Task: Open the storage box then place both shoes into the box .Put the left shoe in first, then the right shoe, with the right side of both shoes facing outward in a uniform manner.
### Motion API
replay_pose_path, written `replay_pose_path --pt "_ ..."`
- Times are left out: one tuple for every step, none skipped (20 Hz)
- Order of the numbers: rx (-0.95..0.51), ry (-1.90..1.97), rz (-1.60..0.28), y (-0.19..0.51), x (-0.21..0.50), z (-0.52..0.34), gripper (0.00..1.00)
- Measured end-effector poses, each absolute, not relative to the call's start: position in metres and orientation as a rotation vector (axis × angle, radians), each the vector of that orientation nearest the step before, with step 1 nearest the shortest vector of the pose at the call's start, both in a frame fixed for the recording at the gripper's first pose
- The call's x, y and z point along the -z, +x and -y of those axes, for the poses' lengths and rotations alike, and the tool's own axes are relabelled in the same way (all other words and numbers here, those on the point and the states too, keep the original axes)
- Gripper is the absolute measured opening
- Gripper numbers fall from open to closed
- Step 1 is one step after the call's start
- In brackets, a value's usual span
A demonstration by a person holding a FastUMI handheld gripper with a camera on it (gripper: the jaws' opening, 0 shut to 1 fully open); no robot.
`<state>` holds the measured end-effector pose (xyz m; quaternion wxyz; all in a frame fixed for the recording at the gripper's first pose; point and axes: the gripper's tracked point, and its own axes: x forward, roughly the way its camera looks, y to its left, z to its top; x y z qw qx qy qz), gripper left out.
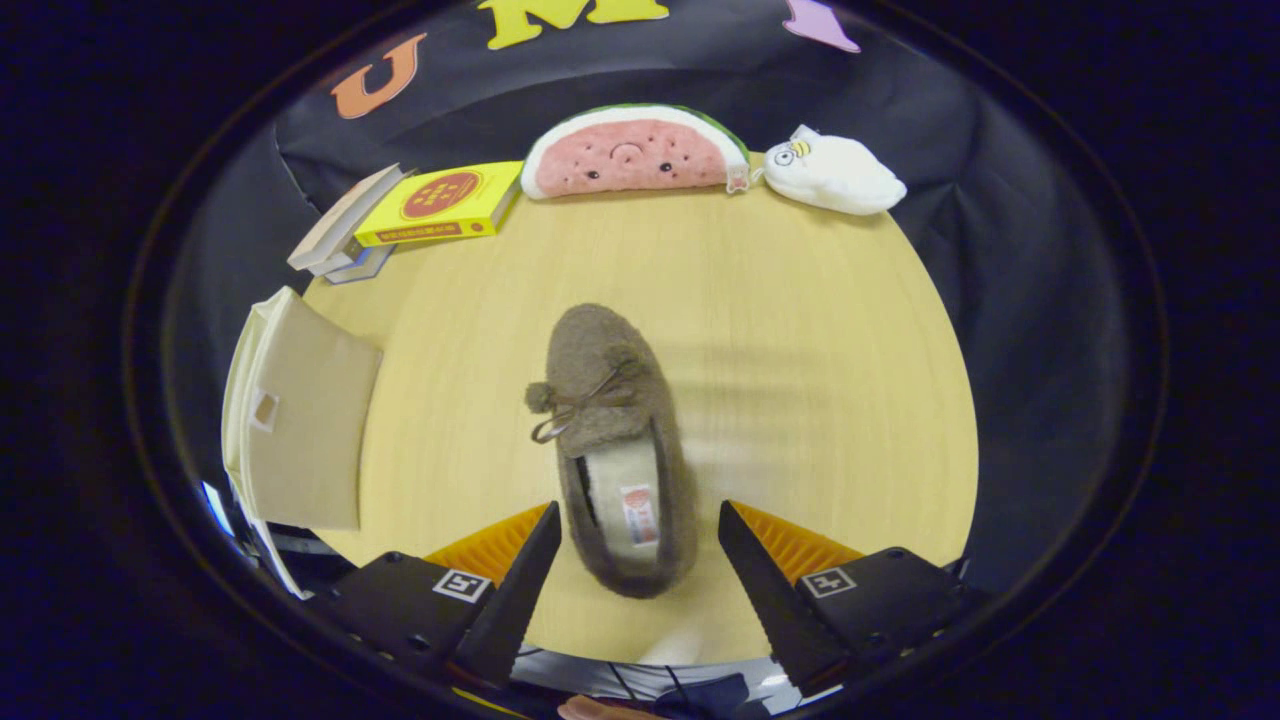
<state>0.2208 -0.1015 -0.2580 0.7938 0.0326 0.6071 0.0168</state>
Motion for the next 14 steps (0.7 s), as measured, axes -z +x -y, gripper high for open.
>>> replay_pose_path --pt "-0.019 0.061 -1.307 0.223 0.262 0.111 0.96" --pt "-0.002 0.055 -1.299 0.228 0.267 0.118 0.96" --pt "0.015 0.068 -1.301 0.231 0.271 0.124 0.94" --pt "0.019 0.080 -1.318 0.231 0.278 0.124 0.94" --pt "0.014 0.076 -1.331 0.230 0.283 0.124 0.93" --pt "0.011 0.063 -1.338 0.231 0.288 0.125 0.92" --pt "0.021 0.038 -1.338 0.234 0.292 0.127 0.88" --pt "0.037 0.011 -1.332 0.238 0.295 0.131 0.87" --pt "0.048 -0.013 -1.328 0.242 0.297 0.134 0.86" --pt "0.042 -0.024 -1.329 0.243 0.298 0.133 0.86" --pt "0.038 -0.041 -1.334 0.243 0.299 0.132 0.87" --pt "0.028 -0.047 -1.338 0.244 0.302 0.131 0.87" --pt "0.019 -0.044 -1.341 0.245 0.304 0.129 0.84" --pt "0.010 -0.046 -1.347 0.245 0.307 0.127 0.77"
